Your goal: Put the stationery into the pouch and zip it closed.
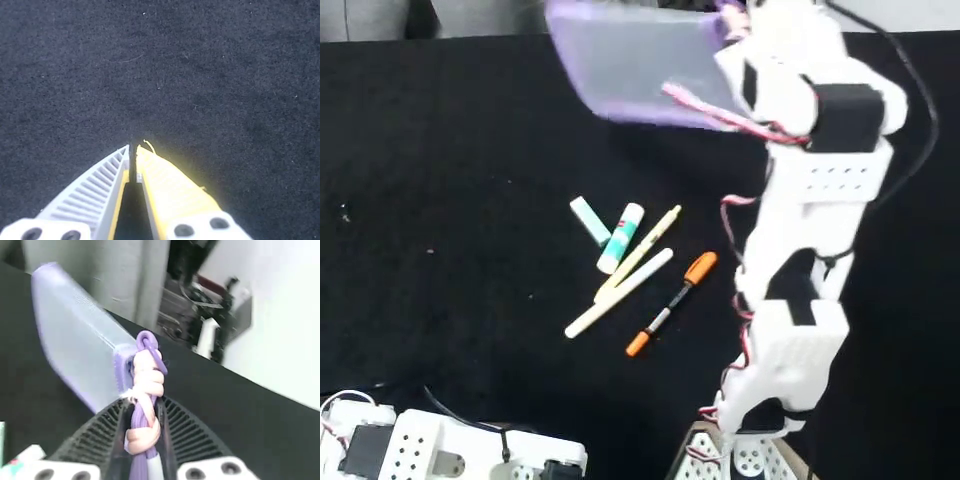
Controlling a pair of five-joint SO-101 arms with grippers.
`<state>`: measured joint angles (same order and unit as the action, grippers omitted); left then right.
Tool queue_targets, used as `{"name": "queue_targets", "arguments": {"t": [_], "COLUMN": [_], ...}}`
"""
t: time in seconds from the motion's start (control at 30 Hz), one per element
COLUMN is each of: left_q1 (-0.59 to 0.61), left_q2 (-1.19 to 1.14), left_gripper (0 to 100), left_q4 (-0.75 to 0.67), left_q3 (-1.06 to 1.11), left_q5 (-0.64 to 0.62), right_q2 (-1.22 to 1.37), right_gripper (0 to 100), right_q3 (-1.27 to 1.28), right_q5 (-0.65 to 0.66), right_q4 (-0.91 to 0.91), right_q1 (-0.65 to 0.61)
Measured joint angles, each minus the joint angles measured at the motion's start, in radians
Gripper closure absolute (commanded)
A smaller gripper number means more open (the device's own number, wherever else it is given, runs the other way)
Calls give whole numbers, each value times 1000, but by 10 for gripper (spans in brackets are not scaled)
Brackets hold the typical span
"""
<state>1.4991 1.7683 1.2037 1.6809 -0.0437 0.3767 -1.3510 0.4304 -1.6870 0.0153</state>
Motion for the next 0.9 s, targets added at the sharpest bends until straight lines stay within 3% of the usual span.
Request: {"name": "queue_targets", "arguments": {"t": [0.23,0.4,0.9], "left_q1": [0,0,0], "left_q2": [0,0,0], "left_gripper": [970,970,970], "left_q4": [0,0,0], "left_q3": [0,0,0], "left_q5": [0,0,0], "right_q2": [84,87,-49], "right_gripper": [988,988,988], "right_q3": [0,0,0], "right_q5": [97,150,153], "right_q4": [44,-46,-46], "right_q1": [104,104,77]}}
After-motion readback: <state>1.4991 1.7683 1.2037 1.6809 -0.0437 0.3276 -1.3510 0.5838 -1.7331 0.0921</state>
